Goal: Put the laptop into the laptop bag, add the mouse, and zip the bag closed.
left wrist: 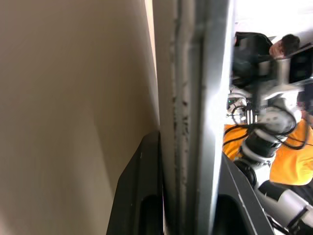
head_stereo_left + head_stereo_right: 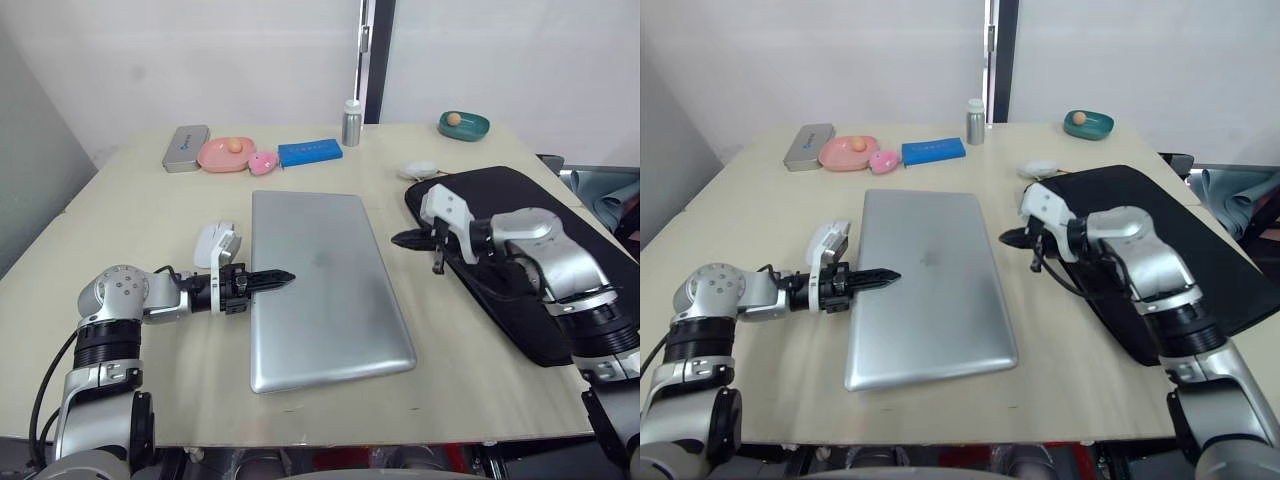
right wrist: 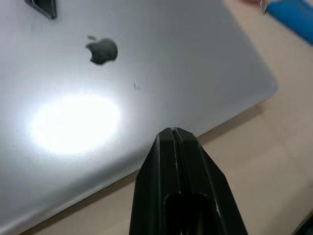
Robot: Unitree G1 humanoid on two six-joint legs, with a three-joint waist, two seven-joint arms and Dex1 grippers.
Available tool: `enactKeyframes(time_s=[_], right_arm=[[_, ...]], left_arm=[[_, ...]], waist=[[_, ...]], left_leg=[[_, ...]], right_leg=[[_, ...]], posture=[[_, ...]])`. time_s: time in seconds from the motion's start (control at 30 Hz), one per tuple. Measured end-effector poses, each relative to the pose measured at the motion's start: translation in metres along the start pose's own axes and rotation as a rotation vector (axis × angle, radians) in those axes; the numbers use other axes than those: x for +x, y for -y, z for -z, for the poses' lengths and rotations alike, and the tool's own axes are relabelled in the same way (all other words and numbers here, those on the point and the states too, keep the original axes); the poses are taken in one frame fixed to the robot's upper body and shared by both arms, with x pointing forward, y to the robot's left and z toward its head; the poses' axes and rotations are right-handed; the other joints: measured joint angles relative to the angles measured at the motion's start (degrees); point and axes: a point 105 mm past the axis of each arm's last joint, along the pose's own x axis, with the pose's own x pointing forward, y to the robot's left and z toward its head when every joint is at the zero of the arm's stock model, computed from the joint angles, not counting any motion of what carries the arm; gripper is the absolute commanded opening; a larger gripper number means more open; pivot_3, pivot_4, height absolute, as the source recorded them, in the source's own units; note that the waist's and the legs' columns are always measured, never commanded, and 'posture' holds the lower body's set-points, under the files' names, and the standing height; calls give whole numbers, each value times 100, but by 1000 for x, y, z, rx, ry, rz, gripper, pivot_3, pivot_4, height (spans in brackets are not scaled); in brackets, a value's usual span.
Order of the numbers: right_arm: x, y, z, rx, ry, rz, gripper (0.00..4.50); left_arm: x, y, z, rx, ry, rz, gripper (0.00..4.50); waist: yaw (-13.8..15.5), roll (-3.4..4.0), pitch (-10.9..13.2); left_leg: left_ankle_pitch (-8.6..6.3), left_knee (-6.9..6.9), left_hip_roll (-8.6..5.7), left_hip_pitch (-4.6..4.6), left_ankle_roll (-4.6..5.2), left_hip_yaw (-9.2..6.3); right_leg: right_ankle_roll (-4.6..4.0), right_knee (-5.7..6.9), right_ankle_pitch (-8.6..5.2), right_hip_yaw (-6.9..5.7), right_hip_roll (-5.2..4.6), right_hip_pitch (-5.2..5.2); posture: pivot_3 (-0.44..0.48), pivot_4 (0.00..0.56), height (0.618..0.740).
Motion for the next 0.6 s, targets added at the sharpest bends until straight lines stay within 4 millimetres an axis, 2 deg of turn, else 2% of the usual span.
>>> enactKeyframes(time_s=[0.13, 0.2, 0.27, 0.33, 0.47, 0.6], right_arm=[[-20, -3, -16, 15, 65, 12, 0], [-43, -4, -28, 36, 125, 52, 0], [-66, -2, -32, 48, 169, 139, 0], [-87, -1, -23, 113, 175, 239, 537], [-123, -15, 15, 334, 128, 384, 1886], [-146, -34, 16, 401, 130, 432, 3178]], left_arm=[[-3, -2, 2, -10, 0, 0, 302], [-6, 1, 1, -6, 2, 10, 302], [-18, 5, -2, 9, 14, 0, 302], [-35, 11, -2, 42, 19, -12, 302], [-67, 29, 8, 122, -15, -22, 302], [-87, 47, 2, 155, 1, 16, 302]], waist=[[43, -4, 19], [96, -7, 36], [128, -14, 52], [125, -15, 53], [159, -8, 62], [196, -7, 69]], left_leg=[[0, 2, 0, -2, 0, -1], [0, 1, 0, -3, 0, -2], [-1, -1, 2, -3, -2, -1], [-4, -2, 2, -3, -6, 3], [-7, -12, 0, -5, -9, 6], [-11, -9, 2, 1, -12, 5]], right_leg=[[0, -1, 0, 0, -1, 0], [0, -2, 0, 0, 0, -1], [0, -1, 0, 1, 2, -3], [0, -5, -1, 3, 3, -4], [-1, -16, -2, 3, 0, -10], [0, 0, -4, 6, -1, -14]], posture=[[0, 150, 740], [0, 150, 740], [0, 150, 740], [0, 150, 740], [0, 150, 740], [0, 150, 740]])
